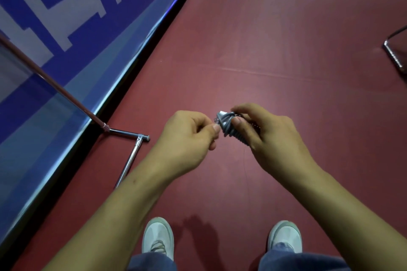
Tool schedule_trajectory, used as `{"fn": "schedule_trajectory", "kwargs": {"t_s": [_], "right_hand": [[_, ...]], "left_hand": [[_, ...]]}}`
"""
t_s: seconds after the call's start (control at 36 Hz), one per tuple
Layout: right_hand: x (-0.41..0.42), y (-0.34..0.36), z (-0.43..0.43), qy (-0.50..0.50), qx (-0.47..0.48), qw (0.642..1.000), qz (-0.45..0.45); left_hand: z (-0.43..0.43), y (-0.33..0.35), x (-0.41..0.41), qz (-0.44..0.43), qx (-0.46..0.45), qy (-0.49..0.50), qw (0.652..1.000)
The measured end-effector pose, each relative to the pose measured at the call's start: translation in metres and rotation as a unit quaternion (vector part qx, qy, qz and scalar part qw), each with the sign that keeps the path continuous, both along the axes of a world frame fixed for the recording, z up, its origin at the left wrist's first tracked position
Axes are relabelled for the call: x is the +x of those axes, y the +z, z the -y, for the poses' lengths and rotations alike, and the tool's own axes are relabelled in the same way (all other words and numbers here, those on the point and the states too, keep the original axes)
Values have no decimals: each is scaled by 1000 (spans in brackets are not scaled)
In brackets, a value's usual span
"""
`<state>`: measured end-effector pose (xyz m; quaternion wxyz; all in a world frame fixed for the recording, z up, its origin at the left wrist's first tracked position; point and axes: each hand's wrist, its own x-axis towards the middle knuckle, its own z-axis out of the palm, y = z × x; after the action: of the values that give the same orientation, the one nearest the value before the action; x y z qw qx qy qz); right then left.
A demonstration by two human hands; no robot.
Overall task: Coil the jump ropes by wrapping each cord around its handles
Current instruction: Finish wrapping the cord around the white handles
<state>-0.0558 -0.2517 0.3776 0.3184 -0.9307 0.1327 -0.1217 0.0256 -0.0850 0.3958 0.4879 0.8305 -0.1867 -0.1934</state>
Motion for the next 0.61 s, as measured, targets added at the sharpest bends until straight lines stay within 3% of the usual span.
{"fn": "schedule_trajectory", "kwargs": {"t_s": [0.14, 0.39, 0.61], "right_hand": [[-3, 1, -10, 3, -101, 995, 2], [0, 2, -11, -1, -60, 998, -8], [8, 1, -19, -3, -34, 999, -24]], "left_hand": [[1, 11, -16, 56, -19, -34, 998], [-13, 16, -12, 50, -62, -60, 995], [-28, 16, 7, 169, -37, 25, 985]]}}
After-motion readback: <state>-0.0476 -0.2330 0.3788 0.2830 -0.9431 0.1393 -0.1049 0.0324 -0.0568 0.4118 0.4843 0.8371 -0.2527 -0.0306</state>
